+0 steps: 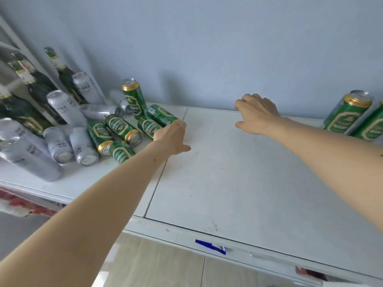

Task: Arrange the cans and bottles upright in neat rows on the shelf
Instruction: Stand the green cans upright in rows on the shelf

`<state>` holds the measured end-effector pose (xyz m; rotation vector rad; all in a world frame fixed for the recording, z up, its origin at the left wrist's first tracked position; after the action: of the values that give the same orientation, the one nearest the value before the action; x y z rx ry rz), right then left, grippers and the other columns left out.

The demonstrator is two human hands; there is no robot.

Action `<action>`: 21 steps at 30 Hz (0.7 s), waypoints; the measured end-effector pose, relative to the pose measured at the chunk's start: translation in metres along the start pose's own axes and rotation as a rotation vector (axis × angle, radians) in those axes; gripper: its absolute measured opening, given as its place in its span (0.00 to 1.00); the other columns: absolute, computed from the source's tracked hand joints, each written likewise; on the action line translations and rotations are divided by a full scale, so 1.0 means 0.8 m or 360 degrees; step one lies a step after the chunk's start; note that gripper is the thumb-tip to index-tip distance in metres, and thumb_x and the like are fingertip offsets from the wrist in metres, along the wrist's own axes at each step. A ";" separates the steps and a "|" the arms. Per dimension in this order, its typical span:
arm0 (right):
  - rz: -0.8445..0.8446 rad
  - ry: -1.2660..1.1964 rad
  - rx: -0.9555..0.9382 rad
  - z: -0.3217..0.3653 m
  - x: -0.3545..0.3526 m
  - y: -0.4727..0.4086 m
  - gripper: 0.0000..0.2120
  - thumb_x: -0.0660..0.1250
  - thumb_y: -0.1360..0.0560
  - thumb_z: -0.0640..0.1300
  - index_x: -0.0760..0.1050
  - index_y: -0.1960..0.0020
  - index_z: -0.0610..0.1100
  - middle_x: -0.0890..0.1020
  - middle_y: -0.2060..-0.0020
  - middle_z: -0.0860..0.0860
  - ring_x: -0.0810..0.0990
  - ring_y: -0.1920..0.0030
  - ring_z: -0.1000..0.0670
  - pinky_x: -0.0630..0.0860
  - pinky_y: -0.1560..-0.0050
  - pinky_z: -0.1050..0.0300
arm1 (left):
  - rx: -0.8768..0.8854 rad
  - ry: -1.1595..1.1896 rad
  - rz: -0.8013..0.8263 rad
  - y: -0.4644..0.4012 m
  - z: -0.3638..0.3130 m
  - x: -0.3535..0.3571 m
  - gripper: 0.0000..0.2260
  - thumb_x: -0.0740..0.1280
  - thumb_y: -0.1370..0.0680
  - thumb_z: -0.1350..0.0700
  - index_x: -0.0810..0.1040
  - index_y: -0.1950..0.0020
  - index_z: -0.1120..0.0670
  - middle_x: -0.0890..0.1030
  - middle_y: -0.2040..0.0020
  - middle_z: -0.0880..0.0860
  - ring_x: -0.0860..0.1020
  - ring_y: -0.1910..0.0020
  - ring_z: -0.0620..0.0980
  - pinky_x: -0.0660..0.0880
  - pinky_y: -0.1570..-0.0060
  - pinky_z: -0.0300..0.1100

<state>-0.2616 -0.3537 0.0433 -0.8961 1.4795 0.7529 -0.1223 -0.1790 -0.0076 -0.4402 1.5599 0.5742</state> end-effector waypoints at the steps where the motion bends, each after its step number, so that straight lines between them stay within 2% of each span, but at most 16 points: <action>1: 0.0007 0.0001 -0.0004 0.022 0.001 -0.003 0.18 0.67 0.26 0.47 0.72 0.39 0.43 0.73 0.40 0.46 0.71 0.39 0.43 0.70 0.48 0.50 | 0.0000 -0.0008 0.0000 0.009 0.025 0.000 0.26 0.71 0.27 0.45 0.68 0.35 0.55 0.74 0.42 0.53 0.76 0.46 0.56 0.70 0.58 0.47; 4: 0.0034 -0.0018 -0.0004 0.078 0.007 -0.012 0.19 0.67 0.26 0.47 0.72 0.38 0.43 0.73 0.39 0.46 0.71 0.38 0.43 0.70 0.46 0.50 | -0.0011 -0.0067 0.0007 0.029 0.094 0.002 0.27 0.70 0.27 0.44 0.68 0.33 0.54 0.75 0.45 0.51 0.76 0.50 0.54 0.74 0.58 0.47; 9: 0.0085 -0.0016 -0.0028 0.147 0.015 -0.034 0.20 0.67 0.26 0.48 0.71 0.36 0.43 0.73 0.39 0.45 0.70 0.38 0.43 0.69 0.44 0.48 | -0.0052 -0.0143 0.0026 0.035 0.178 -0.001 0.22 0.71 0.27 0.45 0.69 0.41 0.54 0.73 0.54 0.51 0.75 0.57 0.53 0.76 0.60 0.47; 17: 0.0094 -0.0074 -0.0095 0.208 0.035 -0.099 0.22 0.67 0.25 0.53 0.71 0.35 0.43 0.74 0.38 0.45 0.71 0.37 0.42 0.71 0.43 0.48 | 0.0115 -0.0226 0.0024 -0.009 0.228 0.010 0.24 0.71 0.26 0.44 0.68 0.38 0.54 0.75 0.50 0.51 0.76 0.54 0.52 0.75 0.59 0.46; 21: 0.0120 -0.0184 -0.0092 0.226 0.055 -0.129 0.23 0.65 0.25 0.57 0.71 0.36 0.44 0.76 0.39 0.45 0.73 0.39 0.42 0.73 0.48 0.49 | 0.0270 -0.0249 0.0013 -0.041 0.232 0.021 0.29 0.71 0.26 0.43 0.65 0.30 0.52 0.75 0.41 0.51 0.77 0.47 0.53 0.75 0.58 0.46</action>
<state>-0.0828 -0.2536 -0.0147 -0.8300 1.4015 0.8922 0.0441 -0.0924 -0.0314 -0.2544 1.4470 0.4665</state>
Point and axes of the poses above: each hand's wrist, its own y-axis away from the middle knuckle, its own x-axis out of the palm, z = x × y, the point moved 4 cm from there along -y, towards the middle knuckle
